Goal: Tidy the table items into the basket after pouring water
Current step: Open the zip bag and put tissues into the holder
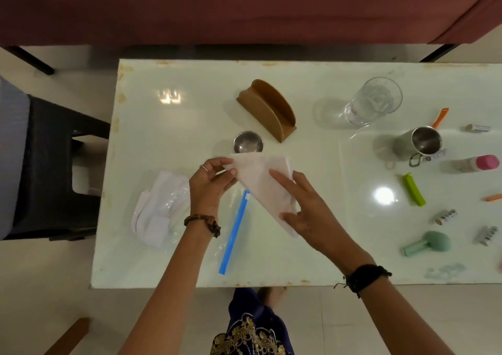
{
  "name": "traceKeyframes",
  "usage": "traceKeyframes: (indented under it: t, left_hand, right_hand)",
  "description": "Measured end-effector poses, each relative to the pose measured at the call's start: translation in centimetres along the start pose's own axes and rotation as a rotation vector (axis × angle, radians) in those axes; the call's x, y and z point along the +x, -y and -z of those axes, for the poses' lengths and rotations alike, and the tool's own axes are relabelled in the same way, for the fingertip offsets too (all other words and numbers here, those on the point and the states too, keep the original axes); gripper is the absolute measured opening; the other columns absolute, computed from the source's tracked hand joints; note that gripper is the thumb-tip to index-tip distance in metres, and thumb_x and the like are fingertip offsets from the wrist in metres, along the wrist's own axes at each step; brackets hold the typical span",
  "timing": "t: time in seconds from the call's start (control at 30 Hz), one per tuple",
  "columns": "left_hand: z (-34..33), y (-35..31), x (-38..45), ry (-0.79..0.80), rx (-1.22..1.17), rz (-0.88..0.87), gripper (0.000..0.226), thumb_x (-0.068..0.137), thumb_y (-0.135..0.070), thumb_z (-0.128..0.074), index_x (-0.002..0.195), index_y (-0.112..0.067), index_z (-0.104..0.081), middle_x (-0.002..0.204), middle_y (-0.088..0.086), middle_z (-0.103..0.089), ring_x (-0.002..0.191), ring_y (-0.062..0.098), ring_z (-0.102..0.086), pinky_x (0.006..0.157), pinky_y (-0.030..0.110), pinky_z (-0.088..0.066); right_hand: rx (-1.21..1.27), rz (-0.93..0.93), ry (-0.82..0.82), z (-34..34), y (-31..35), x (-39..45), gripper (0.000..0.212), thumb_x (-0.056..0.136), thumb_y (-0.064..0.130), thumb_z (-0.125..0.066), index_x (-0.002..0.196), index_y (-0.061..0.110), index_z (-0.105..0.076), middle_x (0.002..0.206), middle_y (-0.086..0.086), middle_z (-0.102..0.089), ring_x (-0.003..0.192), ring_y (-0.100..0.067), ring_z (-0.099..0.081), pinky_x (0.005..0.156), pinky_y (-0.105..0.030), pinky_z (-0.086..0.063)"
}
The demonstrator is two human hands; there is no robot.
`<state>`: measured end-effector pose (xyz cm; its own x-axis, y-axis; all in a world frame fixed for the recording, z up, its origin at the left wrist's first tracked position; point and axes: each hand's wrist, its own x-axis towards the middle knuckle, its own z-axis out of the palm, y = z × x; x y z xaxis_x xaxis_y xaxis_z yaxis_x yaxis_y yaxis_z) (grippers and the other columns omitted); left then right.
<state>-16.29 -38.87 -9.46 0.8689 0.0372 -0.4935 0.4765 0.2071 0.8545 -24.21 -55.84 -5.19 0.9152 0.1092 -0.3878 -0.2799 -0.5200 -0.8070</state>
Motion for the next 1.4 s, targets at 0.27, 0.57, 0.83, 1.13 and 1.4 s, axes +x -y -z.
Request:
traceKeyframes:
  t: [0.27,0.57,0.83,1.13,1.4]
  left_hand:
    - [-3.8,-6.6,9.0,0.267,0.711,-0.366,0.029,0.078,0.001,-0.065,0.104,-0.009,-0.057,0.094,0.003,-0.058,0.085,0.015,-0.054,0.077,0.008,-0.047]
    - [-8.1,-8.5,17.5,0.200,1.110,-0.473,0.016,0.081,-0.010,-0.065,0.095,-0.003,-0.063,0.106,0.017,-0.064,0.096,0.022,-0.054,0.080,0.024,-0.037]
    - [-7.4,-6.6,20.3,0.231,1.353,-0.366,0.019,0.086,-0.011,-0.059,0.104,-0.007,-0.062,0.118,0.018,-0.059,0.107,0.032,-0.055,0.089,0.037,-0.046]
    - [-7.8,-4.3,14.5,-0.062,0.808,-0.132,0.035,0.086,-0.006,-0.057,0.119,-0.009,-0.049,0.126,0.012,-0.053,0.116,0.025,-0.051,0.097,0.025,-0.038]
    - [-9.1,-2.1,11.3,0.186,0.922,0.083,0.044,0.097,-0.030,-0.031,0.107,0.002,-0.060,0.112,0.018,-0.065,0.121,0.032,-0.045,0.117,0.046,-0.006]
  right_hand:
    - [-0.663,0.159,-0.248,4.6,0.8,5.3,0.080,0.078,-0.010,-0.062,0.146,0.016,-0.026,0.145,-0.012,-0.038,0.091,-0.029,-0.060,0.055,-0.030,-0.052]
    - [-0.714,0.178,-0.276,6.7,-0.3,13.5,0.071,0.083,-0.001,-0.064,0.144,0.007,-0.028,0.144,-0.016,-0.039,0.101,-0.032,-0.056,0.066,-0.037,-0.057]
    - [-0.785,0.182,-0.247,4.6,-1.6,15.8,0.083,0.076,-0.014,-0.051,0.147,0.017,-0.021,0.143,-0.007,-0.040,0.097,-0.026,-0.046,0.076,-0.033,-0.046]
    - [0.049,-0.037,-0.553,5.2,-2.0,15.2,0.055,0.079,-0.011,-0.046,0.126,0.017,-0.045,0.123,-0.003,-0.052,0.097,-0.013,-0.048,0.077,-0.017,-0.045]
    - [0.104,-0.193,-0.265,5.7,-2.8,16.4,0.040,0.085,-0.002,-0.047,0.121,0.007,-0.061,0.118,-0.010,-0.066,0.110,-0.024,-0.060,0.095,-0.029,-0.046]
